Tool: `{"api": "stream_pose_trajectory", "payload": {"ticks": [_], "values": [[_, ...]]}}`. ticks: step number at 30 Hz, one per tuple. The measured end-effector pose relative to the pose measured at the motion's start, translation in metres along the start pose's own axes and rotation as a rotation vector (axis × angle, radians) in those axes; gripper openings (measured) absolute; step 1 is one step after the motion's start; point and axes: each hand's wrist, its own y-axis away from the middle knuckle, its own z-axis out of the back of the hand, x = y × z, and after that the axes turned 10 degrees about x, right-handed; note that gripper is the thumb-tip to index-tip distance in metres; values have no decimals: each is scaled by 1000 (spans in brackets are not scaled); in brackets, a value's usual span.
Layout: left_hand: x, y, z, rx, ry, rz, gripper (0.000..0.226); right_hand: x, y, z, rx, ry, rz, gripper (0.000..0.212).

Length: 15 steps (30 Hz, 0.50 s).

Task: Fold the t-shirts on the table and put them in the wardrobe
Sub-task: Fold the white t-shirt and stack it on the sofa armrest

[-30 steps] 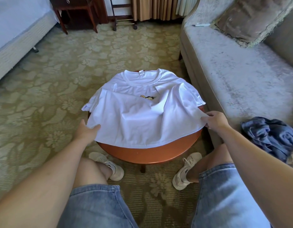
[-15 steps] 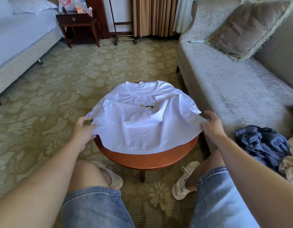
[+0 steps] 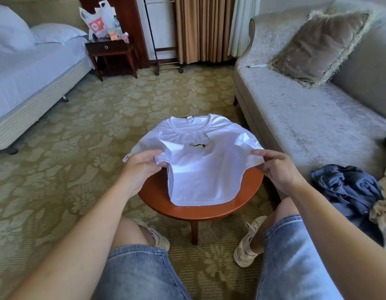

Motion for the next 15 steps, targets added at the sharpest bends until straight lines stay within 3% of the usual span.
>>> {"api": "stream_pose_trajectory", "payload": {"ticks": [6, 12, 15], "values": [[-2, 4, -14, -62, -7, -93, 44, -1, 6, 1, -51, 27, 100, 30], [-5, 0, -18, -68, -61, -120, 43, -5, 9, 4, -34, 107, 130, 42], [-2, -3, -18, -133, -205, -173, 37, -10, 5, -1, -19, 194, 127, 29]]}}
